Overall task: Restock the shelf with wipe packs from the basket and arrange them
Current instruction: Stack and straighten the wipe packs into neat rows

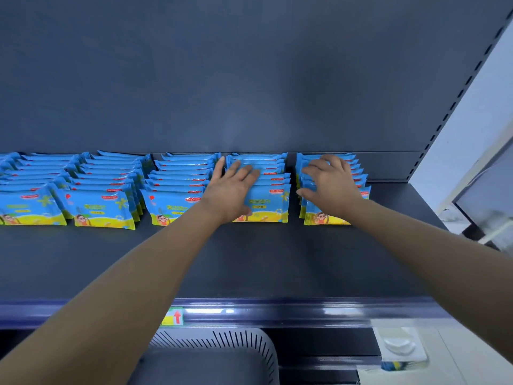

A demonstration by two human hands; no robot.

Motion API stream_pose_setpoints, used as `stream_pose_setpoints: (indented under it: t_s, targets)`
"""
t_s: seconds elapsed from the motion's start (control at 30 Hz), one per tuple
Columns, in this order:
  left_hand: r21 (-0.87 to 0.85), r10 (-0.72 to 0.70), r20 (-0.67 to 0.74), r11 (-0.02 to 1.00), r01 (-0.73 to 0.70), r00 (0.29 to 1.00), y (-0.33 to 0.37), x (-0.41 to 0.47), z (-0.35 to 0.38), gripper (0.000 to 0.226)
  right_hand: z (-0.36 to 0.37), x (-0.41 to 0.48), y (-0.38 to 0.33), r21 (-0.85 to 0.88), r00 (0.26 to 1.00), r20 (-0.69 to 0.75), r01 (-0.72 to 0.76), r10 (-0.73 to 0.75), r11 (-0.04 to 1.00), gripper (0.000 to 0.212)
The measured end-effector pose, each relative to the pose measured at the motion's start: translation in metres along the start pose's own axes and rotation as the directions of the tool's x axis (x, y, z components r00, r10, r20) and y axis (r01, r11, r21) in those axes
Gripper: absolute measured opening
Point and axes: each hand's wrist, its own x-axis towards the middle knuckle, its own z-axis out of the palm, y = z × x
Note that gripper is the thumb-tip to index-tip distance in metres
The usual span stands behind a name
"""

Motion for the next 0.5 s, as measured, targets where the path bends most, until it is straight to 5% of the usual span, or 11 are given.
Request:
stream_pose_setpoints:
  t_s: [0.1,0.3,0.5]
  targets:
    - [-0.022,0.035,0.020,0.999,-0.035,0.999,0.009,0.007,0.001,0.093,-0.004,-0.009,0.020,0.090,0.994,0.092,-0.060,0.052,0.994,0.076]
    - [0.028,0.018,0.037,0.999,-0.019,0.999,0.018,0.018,0.001,0.092,-0.007,-0.024,0.052,-0.134,0.939,0.326,-0.071,0.112,0.988,0.113]
    - [0.066,0.009,0.042,0.998,-0.012,0.999,0.023,0.016,0.000,0.086,0.001,-0.032,0.059,-0.237,0.957,0.278,-0.014,0.082,0.971,0.104]
